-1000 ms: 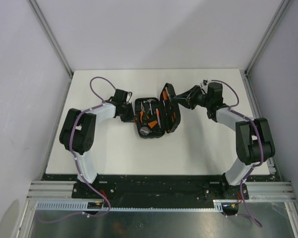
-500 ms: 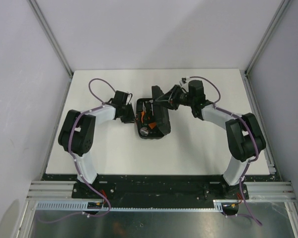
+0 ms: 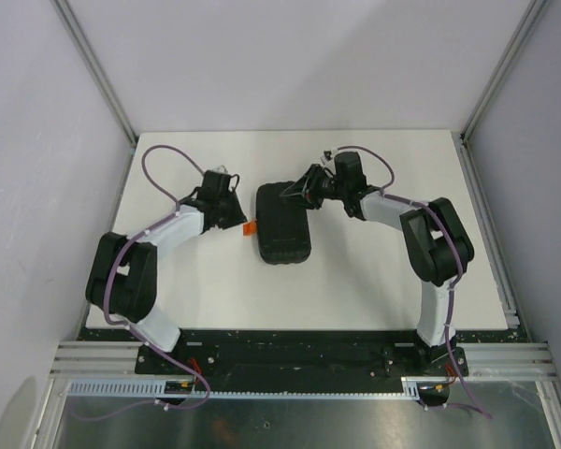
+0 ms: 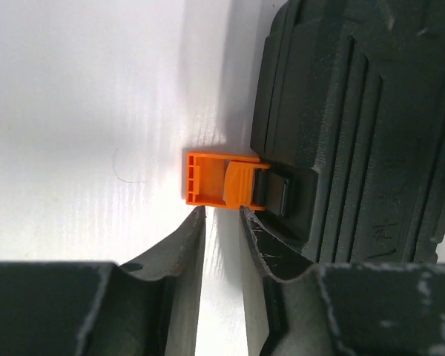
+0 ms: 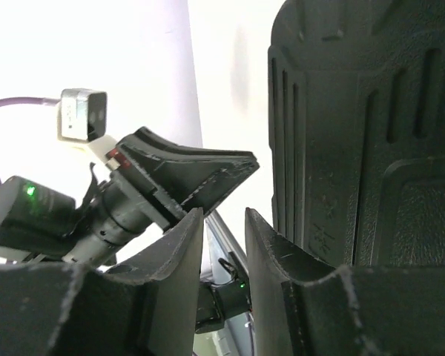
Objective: Pack the tool kit
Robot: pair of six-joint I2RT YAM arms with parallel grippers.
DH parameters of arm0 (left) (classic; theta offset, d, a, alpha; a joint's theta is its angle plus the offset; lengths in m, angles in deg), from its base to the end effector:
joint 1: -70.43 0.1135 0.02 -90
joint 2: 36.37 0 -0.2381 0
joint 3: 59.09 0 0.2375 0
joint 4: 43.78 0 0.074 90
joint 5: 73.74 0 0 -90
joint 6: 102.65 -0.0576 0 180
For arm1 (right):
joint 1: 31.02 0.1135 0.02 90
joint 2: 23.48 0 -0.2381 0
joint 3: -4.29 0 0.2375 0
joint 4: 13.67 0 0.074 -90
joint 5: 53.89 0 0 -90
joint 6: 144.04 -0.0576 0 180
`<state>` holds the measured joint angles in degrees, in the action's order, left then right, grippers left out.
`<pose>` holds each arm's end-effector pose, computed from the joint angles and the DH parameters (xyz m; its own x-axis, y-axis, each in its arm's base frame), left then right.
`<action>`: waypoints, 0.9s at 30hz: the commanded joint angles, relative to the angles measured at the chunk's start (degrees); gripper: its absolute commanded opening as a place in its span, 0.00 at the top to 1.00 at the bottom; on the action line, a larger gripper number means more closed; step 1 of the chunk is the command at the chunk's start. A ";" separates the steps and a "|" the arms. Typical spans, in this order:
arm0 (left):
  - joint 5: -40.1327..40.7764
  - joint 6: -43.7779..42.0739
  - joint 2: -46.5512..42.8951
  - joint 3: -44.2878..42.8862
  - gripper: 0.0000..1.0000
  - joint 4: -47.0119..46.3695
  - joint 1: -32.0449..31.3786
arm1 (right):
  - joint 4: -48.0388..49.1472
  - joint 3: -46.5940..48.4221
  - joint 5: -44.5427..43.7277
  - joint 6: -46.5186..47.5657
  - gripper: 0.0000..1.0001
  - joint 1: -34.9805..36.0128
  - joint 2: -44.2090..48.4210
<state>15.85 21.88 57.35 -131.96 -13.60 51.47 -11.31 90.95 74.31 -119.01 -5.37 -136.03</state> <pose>0.3216 -0.1109 0.1643 -0.7923 -0.3271 -0.5150 -0.1456 0.9211 -0.3611 0.3761 0.2201 0.1821 -0.9236 0.3464 -0.1642 -0.0341 0.3525 0.9352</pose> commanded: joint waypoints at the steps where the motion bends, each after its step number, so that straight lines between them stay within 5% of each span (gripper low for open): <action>1: 5.99 2.11 -3.83 1.29 0.71 0.21 0.47 | -1.69 4.68 -0.90 3.33 0.66 0.84 -0.80; 8: 5.04 2.12 -3.54 1.43 0.67 0.81 1.46 | -18.82 10.58 -7.30 17.30 0.65 0.87 1.14; 14: 1.11 2.06 -0.31 0.88 0.56 0.83 1.74 | -40.31 17.59 -25.62 36.25 0.52 3.30 0.76; 18: -0.58 3.22 1.09 1.02 0.51 0.80 1.95 | -43.10 16.90 -32.16 40.65 0.33 4.21 0.24; 27: -4.06 4.06 3.53 1.09 0.41 -2.04 3.19 | -45.26 19.09 -34.70 47.78 0.19 7.19 -6.00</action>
<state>14.50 24.98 59.90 -130.67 -12.44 53.72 -54.21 107.61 42.81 -76.30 0.53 -139.18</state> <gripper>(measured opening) 0.567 0.794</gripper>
